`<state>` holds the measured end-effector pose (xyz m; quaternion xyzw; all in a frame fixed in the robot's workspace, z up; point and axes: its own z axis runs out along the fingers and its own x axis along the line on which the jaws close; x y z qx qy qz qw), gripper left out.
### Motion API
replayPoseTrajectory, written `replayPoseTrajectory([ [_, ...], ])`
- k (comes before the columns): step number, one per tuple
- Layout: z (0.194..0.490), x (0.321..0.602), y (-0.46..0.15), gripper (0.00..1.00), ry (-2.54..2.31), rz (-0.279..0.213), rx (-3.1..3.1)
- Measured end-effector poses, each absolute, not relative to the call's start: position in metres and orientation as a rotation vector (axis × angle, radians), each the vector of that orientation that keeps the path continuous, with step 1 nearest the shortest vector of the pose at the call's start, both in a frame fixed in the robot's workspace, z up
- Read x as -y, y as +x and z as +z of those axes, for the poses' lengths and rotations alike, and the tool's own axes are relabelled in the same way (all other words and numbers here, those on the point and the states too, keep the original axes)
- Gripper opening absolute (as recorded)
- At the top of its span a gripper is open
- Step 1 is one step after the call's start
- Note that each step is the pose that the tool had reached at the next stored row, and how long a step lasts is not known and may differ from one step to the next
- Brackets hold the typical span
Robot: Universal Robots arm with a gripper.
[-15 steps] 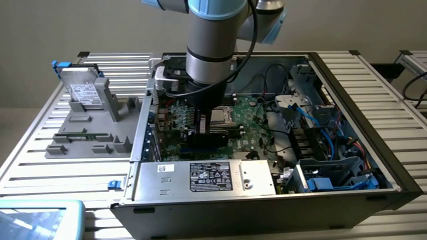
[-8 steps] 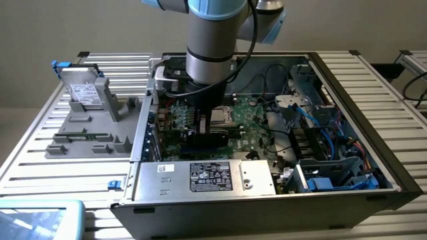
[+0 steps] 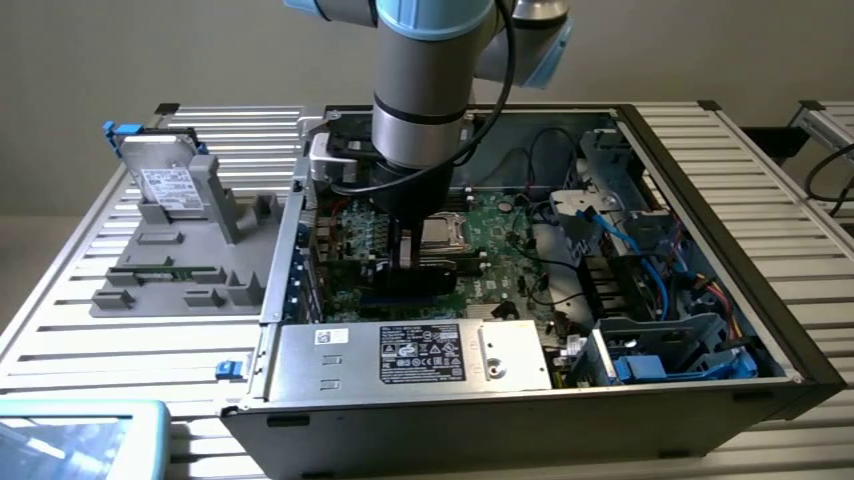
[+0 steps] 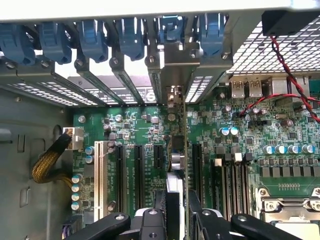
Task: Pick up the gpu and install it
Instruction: 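Insert the gpu into the slot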
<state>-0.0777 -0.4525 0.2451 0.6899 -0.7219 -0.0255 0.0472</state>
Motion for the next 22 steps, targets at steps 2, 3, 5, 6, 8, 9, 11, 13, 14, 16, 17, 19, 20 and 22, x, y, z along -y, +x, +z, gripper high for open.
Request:
replayPoseTrajectory([
  [2, 0.2451, 0.4525, -0.0777, 0.28, 2.105, -0.078, 2.2],
  [3, 0.245, 0.4525, -0.0777, 0.28, 2.106, -0.078, 2.199],
  [5, 0.2449, 0.4525, -0.0776, 0.28, 2.107, -0.079, 2.195],
  [6, 0.2449, 0.4525, -0.0776, 0.28, 2.107, -0.08, 2.193],
  [8, 0.2449, 0.4525, -0.0777, 0.28, 2.107, -0.081, 2.19],
  [9, 0.245, 0.4525, -0.0777, 0.28, 2.108, -0.081, 2.189],
  [11, 0.2449, 0.4525, -0.0777, 0.28, 2.108, -0.081, 2.189],
  [13, 0.245, 0.4525, -0.0777, 0.28, 2.109, -0.081, 2.188],
  [14, 0.245, 0.4525, -0.0776, 0.28, 2.11, -0.081, 2.187],
  [16, 0.2449, 0.4525, -0.0776, 0.28, 2.112, -0.081, 2.185],
  [17, 0.2449, 0.4525, -0.0775, 0.28, 2.114, -0.081, 2.183],
  [19, 0.2449, 0.4525, -0.0769, 0.28, 2.118, -0.081, 2.179],
  [20, 0.2449, 0.4525, -0.0768, 0.28, 2.12, -0.08, 2.177],
  [22, 0.2449, 0.4525, -0.0767, 0.28, 2.123, -0.08, 2.174],
])
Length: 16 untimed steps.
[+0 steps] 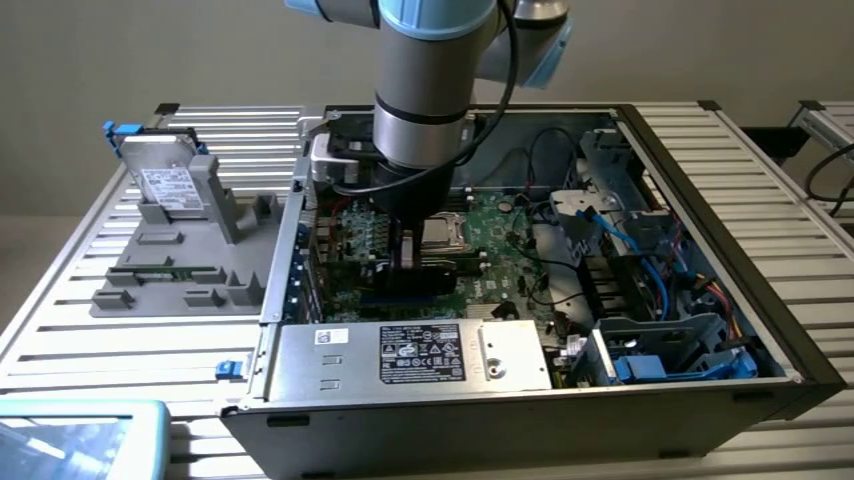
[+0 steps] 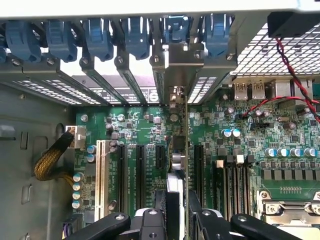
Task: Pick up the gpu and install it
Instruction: 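Insert the gpu into the slot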
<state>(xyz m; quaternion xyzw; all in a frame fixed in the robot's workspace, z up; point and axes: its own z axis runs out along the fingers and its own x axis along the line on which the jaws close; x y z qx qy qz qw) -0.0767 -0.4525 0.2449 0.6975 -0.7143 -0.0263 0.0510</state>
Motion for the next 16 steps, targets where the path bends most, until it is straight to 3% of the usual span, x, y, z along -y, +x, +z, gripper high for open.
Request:
replayPoseTrajectory([
  [16, 0.243, 0.4525, -0.0767, 0.28, 2.128, -0.08, 2.169],
])
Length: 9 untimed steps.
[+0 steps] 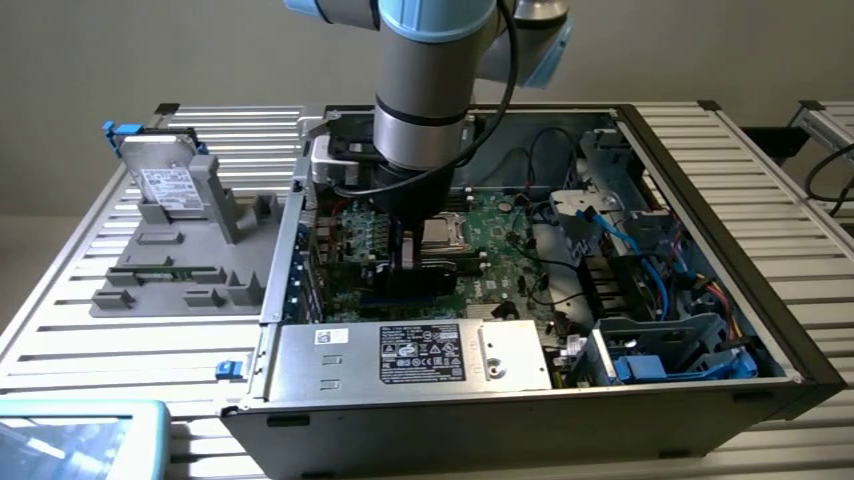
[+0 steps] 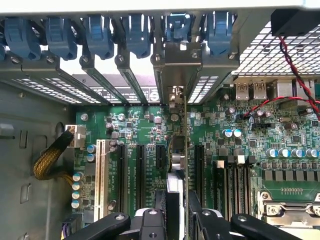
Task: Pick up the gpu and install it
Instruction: 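Insert the gpu into the slot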
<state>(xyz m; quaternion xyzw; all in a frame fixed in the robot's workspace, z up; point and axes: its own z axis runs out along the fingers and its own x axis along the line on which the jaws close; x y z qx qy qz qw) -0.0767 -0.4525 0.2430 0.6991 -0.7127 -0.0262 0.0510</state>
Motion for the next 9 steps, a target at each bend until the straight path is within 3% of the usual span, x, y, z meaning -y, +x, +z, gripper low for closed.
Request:
replayPoseTrajectory([
  [9, 0.243, 0.4525, -0.0766, 0.28, 2.135, -0.079, 2.162],
])
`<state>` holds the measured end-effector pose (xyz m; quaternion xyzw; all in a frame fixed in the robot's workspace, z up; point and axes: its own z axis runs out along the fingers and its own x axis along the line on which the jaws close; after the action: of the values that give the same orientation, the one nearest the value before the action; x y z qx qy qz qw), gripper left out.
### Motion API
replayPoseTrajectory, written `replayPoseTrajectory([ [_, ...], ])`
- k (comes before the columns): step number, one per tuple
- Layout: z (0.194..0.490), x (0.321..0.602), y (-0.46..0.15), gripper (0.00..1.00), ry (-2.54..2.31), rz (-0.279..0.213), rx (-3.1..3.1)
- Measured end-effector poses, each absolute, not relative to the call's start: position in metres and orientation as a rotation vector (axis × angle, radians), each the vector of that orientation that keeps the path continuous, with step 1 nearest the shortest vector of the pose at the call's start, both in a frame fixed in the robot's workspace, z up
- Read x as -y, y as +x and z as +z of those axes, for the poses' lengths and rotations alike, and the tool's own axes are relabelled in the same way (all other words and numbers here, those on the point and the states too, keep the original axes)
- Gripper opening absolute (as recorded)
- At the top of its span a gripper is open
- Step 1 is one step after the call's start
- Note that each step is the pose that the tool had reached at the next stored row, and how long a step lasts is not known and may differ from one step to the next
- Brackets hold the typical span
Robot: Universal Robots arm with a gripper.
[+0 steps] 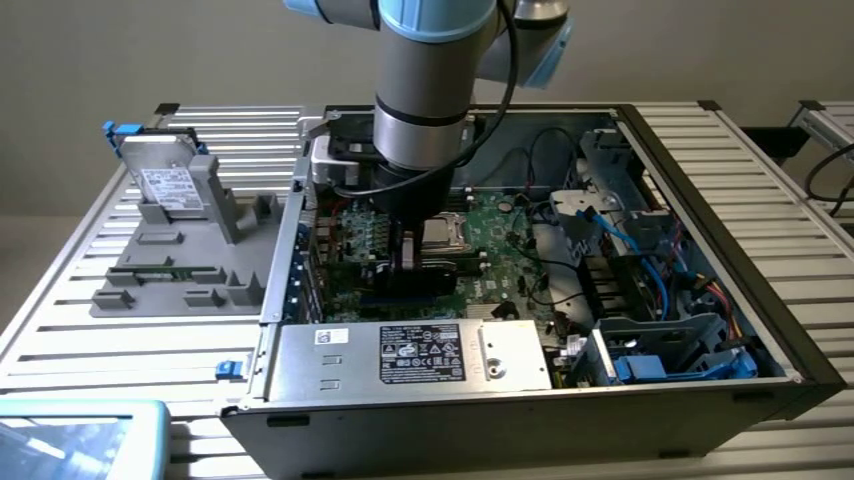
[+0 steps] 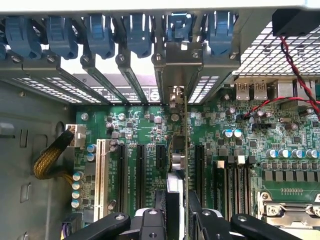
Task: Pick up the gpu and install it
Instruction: 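Insert the gpu into the slot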
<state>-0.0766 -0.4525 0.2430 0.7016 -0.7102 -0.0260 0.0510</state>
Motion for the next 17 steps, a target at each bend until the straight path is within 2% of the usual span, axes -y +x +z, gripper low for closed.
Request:
replayPoseTrajectory([
  [17, 0.2426, 0.4525, -0.0769, 0.28, 2.147, -0.078, 2.15],
])
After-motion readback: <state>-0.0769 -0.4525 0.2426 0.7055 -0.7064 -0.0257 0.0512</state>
